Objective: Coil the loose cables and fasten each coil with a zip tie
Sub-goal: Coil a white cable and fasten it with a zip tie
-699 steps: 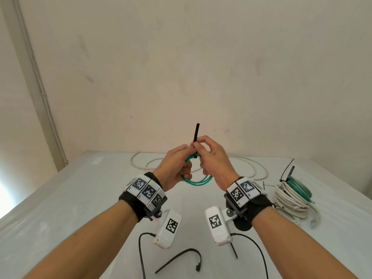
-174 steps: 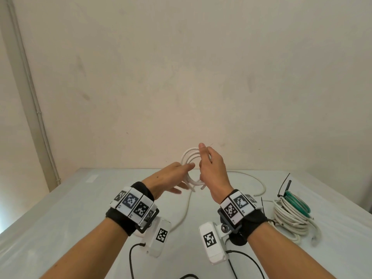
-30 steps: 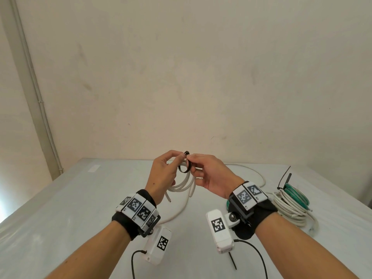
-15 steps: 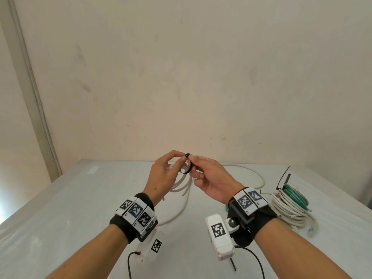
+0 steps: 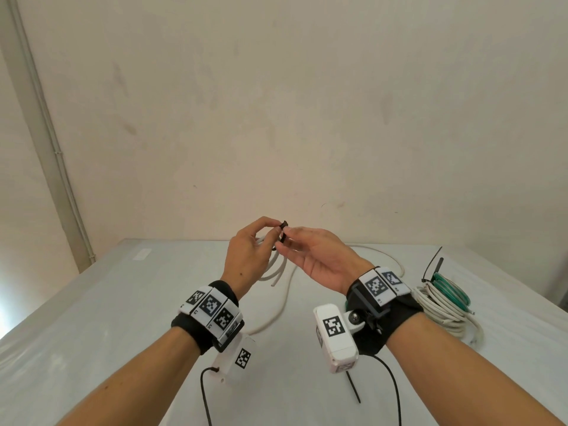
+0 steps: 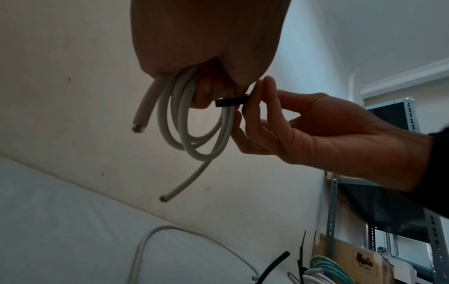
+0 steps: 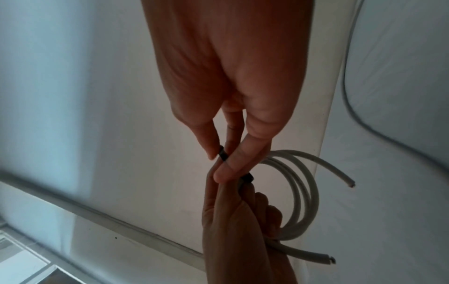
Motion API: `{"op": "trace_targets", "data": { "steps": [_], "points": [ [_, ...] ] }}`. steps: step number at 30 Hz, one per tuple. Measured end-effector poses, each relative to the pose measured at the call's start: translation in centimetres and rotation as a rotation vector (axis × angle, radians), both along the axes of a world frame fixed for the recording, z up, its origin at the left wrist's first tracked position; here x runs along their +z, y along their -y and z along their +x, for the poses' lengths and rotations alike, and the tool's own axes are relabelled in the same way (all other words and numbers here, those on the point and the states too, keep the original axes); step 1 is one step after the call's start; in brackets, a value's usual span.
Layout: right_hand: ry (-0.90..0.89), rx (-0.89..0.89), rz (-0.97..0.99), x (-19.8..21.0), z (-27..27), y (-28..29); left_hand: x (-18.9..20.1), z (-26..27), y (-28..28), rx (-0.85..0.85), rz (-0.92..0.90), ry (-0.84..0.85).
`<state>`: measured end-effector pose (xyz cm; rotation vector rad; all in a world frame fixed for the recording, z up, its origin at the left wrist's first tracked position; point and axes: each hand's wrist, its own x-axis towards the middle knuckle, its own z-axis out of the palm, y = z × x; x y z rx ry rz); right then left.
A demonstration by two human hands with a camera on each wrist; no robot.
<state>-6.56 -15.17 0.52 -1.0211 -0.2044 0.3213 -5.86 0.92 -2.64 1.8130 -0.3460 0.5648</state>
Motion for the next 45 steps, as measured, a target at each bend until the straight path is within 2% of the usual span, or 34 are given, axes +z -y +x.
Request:
{"op": "trace_targets", "data": {
  "steps": [4,13,23,26,29,35,40,45],
  "points": [
    [0.001,-0.046,-0.033,0.6,0.2,0.1,0.5,0.3,-0.2,0.012,0.000,0.009],
    [0.025,-0.209,0.009,1.4,0.3,0.2,1.2,0.1,-0.3,0.016,0.156,0.068],
    [0.079,-0.093,-0.098,2.2,0.3,0.8,2.0,-0.1,-0.6,-0.073,0.197,0.040],
    [0.087,-0.118,-0.228,2.4,0.2,1.1,2.5,-0.4,-0.9,-0.135,0.136,0.008],
    [0.142,-0.230,-0.328,2.5,0.4,1.3,3.2,-1.4,-0.6,-0.200,0.043,-0.046],
    [0.210,-0.428,-0.311,2.7,1.0,0.4,3.2,-1.9,-0.4,-0.262,0.014,-0.153],
    [0.277,-0.394,-0.319,3.1,1.0,0.3,3.6,-2.5,-0.2,-0.284,-0.127,-0.241],
    [0.330,-0.339,-0.318,3.4,0.9,0.8,3.4,-2.4,0.0,-0.288,-0.109,-0.309]
  ]
}}
